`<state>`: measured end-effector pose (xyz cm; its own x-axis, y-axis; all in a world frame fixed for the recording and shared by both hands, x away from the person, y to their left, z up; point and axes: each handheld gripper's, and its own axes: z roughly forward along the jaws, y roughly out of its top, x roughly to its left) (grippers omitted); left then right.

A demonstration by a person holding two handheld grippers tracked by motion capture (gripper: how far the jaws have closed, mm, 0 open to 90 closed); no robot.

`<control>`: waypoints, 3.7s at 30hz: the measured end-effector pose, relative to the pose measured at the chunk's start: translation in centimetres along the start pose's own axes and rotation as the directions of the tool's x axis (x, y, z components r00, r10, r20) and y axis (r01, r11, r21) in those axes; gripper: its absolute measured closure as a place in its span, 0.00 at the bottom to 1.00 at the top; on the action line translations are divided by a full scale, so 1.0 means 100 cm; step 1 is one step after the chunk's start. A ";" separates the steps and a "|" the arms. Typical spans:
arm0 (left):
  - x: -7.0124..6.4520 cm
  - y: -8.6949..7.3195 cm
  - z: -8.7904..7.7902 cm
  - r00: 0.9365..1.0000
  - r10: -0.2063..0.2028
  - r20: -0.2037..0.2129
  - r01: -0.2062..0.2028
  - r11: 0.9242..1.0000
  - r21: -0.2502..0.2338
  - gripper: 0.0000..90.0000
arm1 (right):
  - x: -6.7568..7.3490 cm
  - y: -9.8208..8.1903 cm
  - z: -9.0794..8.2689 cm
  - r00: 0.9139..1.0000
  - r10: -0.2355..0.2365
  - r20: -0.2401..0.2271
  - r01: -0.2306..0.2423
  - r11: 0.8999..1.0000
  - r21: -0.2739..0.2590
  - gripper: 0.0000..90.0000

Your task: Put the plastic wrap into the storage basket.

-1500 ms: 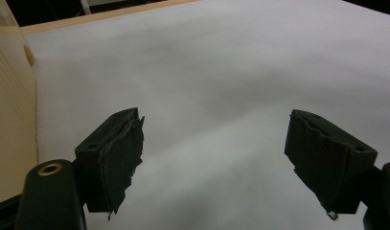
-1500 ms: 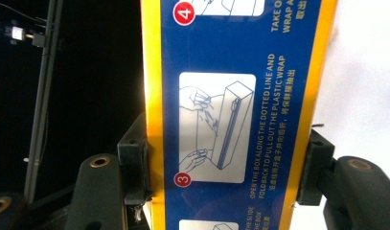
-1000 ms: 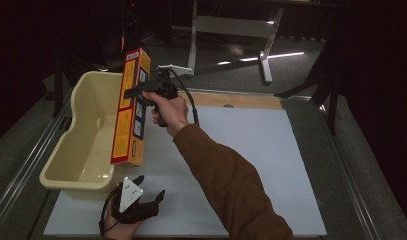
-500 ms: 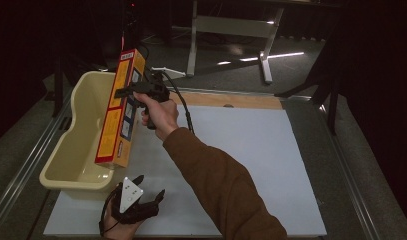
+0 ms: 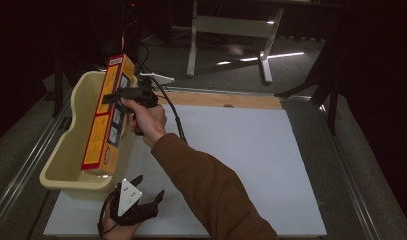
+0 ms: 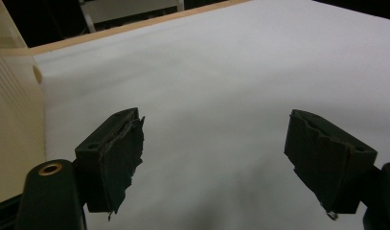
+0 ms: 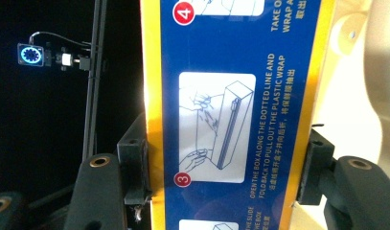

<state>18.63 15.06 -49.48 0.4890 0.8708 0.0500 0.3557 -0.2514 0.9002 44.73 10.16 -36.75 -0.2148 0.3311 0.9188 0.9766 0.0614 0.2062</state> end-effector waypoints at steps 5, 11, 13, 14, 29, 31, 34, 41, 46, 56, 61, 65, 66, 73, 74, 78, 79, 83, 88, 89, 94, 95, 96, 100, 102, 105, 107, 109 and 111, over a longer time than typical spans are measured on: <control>0.000 0.000 -0.001 1.000 0.003 0.002 -0.003 1.000 -0.004 0.23 | -0.001 -0.001 0.008 1.000 0.007 0.003 -0.007 1.000 -0.008 0.43; 0.000 0.001 -0.001 1.000 0.000 0.003 0.000 1.000 -0.016 0.23 | -0.004 -0.006 0.018 1.000 0.002 0.025 -0.002 1.000 0.013 0.43; 0.000 0.001 -0.001 1.000 0.002 0.005 -0.002 1.000 -0.014 0.23 | -0.005 -0.008 0.022 0.999 0.002 0.033 -0.003 1.000 0.016 0.43; 0.000 0.001 0.000 1.000 0.001 0.005 -0.001 1.000 -0.014 0.23 | -0.006 -0.008 0.023 0.999 0.005 0.034 -0.005 1.000 0.017 0.43; 0.000 -0.001 -0.004 1.000 -0.004 -0.009 0.004 1.000 -0.014 0.23 | -0.022 -0.007 0.037 0.995 0.072 0.066 -0.073 0.997 0.013 0.43; 0.000 -0.001 -0.004 1.000 -0.006 -0.010 0.006 1.000 -0.014 0.24 | -0.023 -0.007 0.037 0.995 0.070 0.071 -0.070 0.997 0.007 0.43; 0.001 -0.001 -0.004 1.000 -0.007 -0.012 0.007 1.000 -0.012 0.23 | -0.023 -0.008 0.039 0.991 0.037 0.125 -0.038 0.999 0.001 0.43; 0.001 -0.001 -0.004 1.000 -0.011 -0.009 0.011 1.000 -0.014 0.24 | -0.031 -0.008 0.046 0.983 0.092 0.158 -0.097 0.995 0.027 0.42; 0.001 -0.001 -0.004 1.000 -0.007 -0.009 0.007 1.000 -0.014 0.23 | -0.031 -0.008 0.046 0.976 0.097 0.193 -0.105 0.994 0.033 0.41; 0.000 -0.001 -0.004 1.000 -0.005 -0.012 0.005 1.000 -0.010 0.23 | -0.024 -0.009 0.044 0.963 0.056 0.263 -0.073 0.996 0.055 0.36; 0.000 -0.001 -0.003 1.000 -0.006 -0.016 0.005 1.000 -0.009 0.23 | -0.023 -0.010 0.042 0.957 0.047 0.286 -0.066 0.996 0.057 0.36; 0.000 -0.001 -0.003 1.000 -0.005 -0.016 0.004 1.000 -0.008 0.23 | -0.021 -0.013 0.041 0.952 0.021 0.306 -0.042 0.997 0.061 0.36; 0.000 -0.001 -0.003 1.000 -0.004 -0.016 0.004 1.000 -0.008 0.23 | -0.020 -0.013 0.041 0.952 0.020 0.306 -0.041 0.997 0.062 0.38; -0.001 -0.001 -0.003 1.000 -0.003 -0.013 0.003 1.000 -0.009 0.24 | -0.006 -0.017 0.032 0.972 -0.011 0.234 -0.012 0.995 0.096 0.40; -0.001 -0.001 -0.003 1.000 -0.003 -0.012 0.003 1.000 -0.008 0.24 | -0.005 -0.017 0.030 0.971 -0.031 0.235 0.007 0.995 0.100 0.39; -0.002 -0.001 -0.002 1.000 0.002 -0.015 -0.002 1.000 -0.004 0.23 | -0.002 -0.018 0.022 0.955 -0.128 0.268 0.098 0.987 0.124 0.39; -0.002 -0.001 -0.002 1.000 0.002 -0.015 -0.002 1.000 -0.004 0.23 | -0.002 -0.019 0.020 0.945 -0.156 0.287 0.123 0.984 0.128 0.39; -0.002 -0.001 0.000 1.000 0.003 -0.016 -0.003 1.000 -0.002 0.23 | 0.000 -0.025 0.012 0.903 -0.290 0.316 0.255 0.955 0.148 0.35; -0.003 -0.001 0.000 1.000 0.009 -0.017 -0.009 1.000 0.001 0.23 | -0.001 -0.031 0.002 0.852 -0.406 0.332 0.372 0.914 0.162 0.31; -0.003 -0.001 0.000 1.000 0.011 -0.018 -0.010 1.000 0.001 0.23 | -0.003 -0.034 -0.004 0.830 -0.444 0.338 0.415 0.896 0.158 0.31; -0.003 -0.001 0.001 1.000 0.013 -0.021 -0.012 1.000 0.004 0.23 | -0.009 -0.037 -0.018 0.793 -0.509 0.336 0.486 0.860 0.156 0.22; -0.003 -0.001 0.001 1.000 0.013 -0.021 -0.013 1.000 0.005 0.23 | -0.010 -0.037 -0.020 0.780 -0.525 0.341 0.500 0.850 0.164 0.22; -0.004 -0.001 0.002 1.000 0.015 -0.020 -0.015 1.000 0.006 0.23 | -0.012 -0.037 -0.025 0.758 -0.552 0.347 0.521 0.833 0.186 0.21; -0.005 0.000 0.002 1.000 0.019 -0.021 -0.019 1.000 0.007 0.23 | -0.019 -0.039 -0.041 0.723 -0.589 0.360 0.552 0.807 0.212 0.18; -0.005 0.000 0.003 0.999 0.025 -0.021 -0.025 1.000 0.009 0.24 | -0.023 -0.041 -0.050 0.706 -0.609 0.361 0.569 0.792 0.222 0.16; -0.006 0.000 0.002 0.999 0.030 -0.023 -0.029 1.000 0.009 0.23 | -0.029 -0.047 -0.063 0.653 -0.648 0.393 0.605 0.758 0.243 0.16; -0.006 0.000 0.003 0.999 0.030 -0.024 -0.030 0.999 0.010 0.23 | -0.035 -0.052 -0.072 0.623 -0.665 0.412 0.622 0.740 0.255 0.16; -0.007 0.000 0.002 0.999 0.031 -0.024 -0.030 0.999 0.011 0.23 | -0.044 -0.060 -0.083 0.552 -0.710 0.437 0.649 0.695 0.309 0.14; -0.007 0.000 0.003 0.999 0.031 -0.027 -0.031 0.999 0.010 0.24 | -0.046 -0.062 -0.087 0.539 -0.719 0.439 0.655 0.685 0.318 0.13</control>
<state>18.51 14.35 -49.62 0.4784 0.8736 0.0893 0.3482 -0.2820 0.8940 39.59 0.11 -39.32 -0.8126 0.5477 0.1994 0.5326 0.5586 0.6359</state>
